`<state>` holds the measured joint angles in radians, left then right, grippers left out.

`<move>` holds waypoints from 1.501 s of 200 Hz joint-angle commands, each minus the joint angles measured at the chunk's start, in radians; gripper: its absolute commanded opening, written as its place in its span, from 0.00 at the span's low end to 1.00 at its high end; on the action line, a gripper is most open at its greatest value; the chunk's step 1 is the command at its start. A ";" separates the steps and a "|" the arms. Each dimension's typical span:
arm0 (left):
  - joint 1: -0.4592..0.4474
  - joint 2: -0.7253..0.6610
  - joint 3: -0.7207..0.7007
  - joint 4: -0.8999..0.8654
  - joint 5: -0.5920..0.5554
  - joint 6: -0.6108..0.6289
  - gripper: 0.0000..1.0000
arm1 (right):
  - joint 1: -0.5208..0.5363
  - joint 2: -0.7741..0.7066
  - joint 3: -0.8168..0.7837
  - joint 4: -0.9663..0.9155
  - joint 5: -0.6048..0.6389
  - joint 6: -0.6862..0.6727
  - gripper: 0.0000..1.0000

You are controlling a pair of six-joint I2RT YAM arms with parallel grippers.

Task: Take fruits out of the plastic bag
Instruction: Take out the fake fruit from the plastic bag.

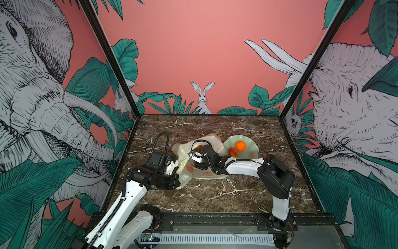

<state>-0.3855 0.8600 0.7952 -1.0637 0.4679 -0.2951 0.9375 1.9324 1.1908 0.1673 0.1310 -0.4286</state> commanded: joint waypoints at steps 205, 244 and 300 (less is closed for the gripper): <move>-0.002 0.041 -0.025 0.002 0.046 0.016 0.00 | -0.054 0.212 0.213 -0.107 0.056 0.442 0.59; -0.003 0.051 -0.026 0.003 0.044 0.015 0.00 | -0.058 0.170 0.186 -0.084 0.015 0.435 0.50; -0.003 0.056 -0.026 0.001 0.042 0.015 0.00 | -0.057 0.066 0.088 0.019 -0.169 0.396 0.36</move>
<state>-0.3855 0.9211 0.7818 -1.0485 0.5083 -0.2874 0.8825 2.0911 1.3373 0.0807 0.0933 -0.0071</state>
